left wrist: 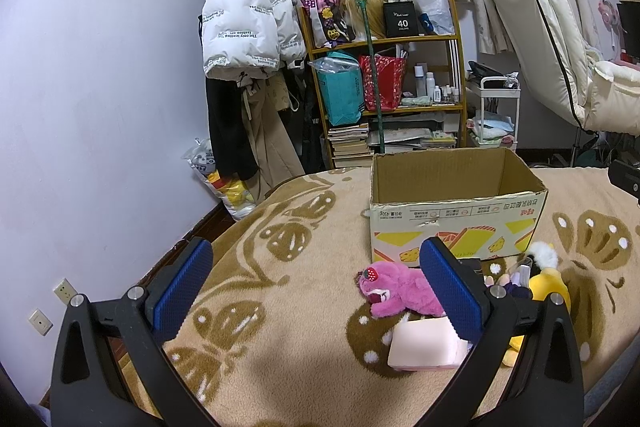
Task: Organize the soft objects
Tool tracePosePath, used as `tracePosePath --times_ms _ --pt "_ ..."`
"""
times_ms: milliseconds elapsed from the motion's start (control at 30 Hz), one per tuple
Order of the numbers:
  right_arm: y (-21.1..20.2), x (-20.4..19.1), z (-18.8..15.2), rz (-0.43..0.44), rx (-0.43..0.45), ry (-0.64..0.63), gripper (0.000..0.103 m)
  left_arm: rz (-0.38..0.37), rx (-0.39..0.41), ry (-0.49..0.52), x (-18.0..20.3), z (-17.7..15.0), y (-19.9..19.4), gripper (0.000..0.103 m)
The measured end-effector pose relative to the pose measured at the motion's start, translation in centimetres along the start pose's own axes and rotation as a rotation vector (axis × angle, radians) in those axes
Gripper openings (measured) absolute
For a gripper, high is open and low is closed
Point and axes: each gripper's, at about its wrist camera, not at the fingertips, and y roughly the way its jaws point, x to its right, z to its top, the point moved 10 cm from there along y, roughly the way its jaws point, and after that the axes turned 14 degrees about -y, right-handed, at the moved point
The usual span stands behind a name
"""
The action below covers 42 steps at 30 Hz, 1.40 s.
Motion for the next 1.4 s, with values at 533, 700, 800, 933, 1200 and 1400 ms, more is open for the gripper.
tracePosePath --times_ms 533,700,800,933,1200,1400 --pt "0.9 -0.6 -1.0 0.009 -0.049 -0.032 0.103 -0.043 -0.087 0.046 1.4 -1.6 1.6 0.102" --pt "1.6 -1.3 -1.2 0.028 -0.084 -0.040 0.103 -0.082 -0.139 0.073 2.9 -2.6 2.4 0.102" --pt "2.0 -1.6 -1.5 0.050 -0.103 -0.042 0.103 -0.106 -0.185 0.081 3.9 -3.4 3.1 0.102" --pt "3.1 -2.3 -2.2 0.079 -0.160 -0.055 0.103 -0.122 -0.252 0.093 4.9 -4.8 4.3 0.102" --pt "5.5 -4.4 -4.0 0.158 -0.284 -0.115 0.103 -0.134 -0.383 0.149 6.8 -8.1 6.7 0.102" --pt "7.4 -5.7 -5.9 0.192 -0.364 -0.150 0.103 -0.147 -0.452 0.171 7.6 -10.0 7.7 0.102"
